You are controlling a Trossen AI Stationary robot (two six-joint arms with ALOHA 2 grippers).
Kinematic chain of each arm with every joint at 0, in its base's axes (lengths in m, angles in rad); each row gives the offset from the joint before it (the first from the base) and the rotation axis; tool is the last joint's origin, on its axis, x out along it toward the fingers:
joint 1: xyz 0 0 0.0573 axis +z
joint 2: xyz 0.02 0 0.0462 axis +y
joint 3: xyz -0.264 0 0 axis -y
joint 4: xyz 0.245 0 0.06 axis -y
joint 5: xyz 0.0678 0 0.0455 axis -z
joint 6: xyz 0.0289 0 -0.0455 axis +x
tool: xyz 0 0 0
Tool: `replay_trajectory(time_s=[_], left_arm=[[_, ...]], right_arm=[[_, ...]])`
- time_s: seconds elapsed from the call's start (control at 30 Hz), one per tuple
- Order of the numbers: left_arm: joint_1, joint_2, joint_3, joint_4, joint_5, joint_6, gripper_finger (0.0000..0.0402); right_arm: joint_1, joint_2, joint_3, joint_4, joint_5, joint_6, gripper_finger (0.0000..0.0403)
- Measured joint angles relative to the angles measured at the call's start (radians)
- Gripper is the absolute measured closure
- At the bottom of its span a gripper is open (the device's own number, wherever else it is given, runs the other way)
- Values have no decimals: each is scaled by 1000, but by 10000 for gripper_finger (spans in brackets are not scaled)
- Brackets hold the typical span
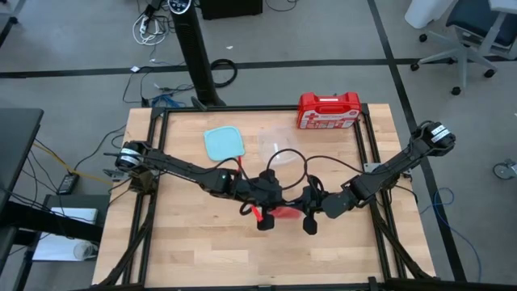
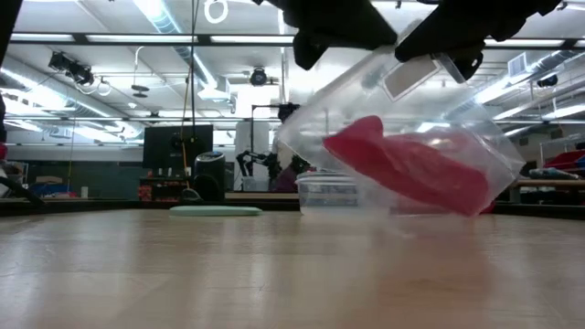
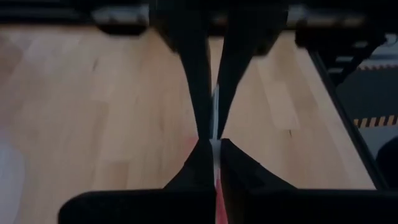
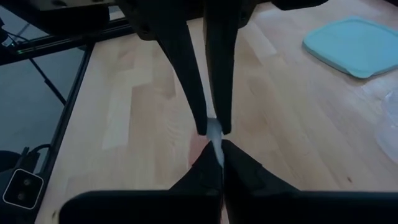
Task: Roll bandage
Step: Close the transparent zip bag
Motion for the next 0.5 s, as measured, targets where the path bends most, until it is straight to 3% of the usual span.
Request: replay_trajectory(time_s=[0.5], left_arm=[[-9,7,-6,-166,20,-36,401]], right_arm=[[2,-4,2,22,10,0,403]])
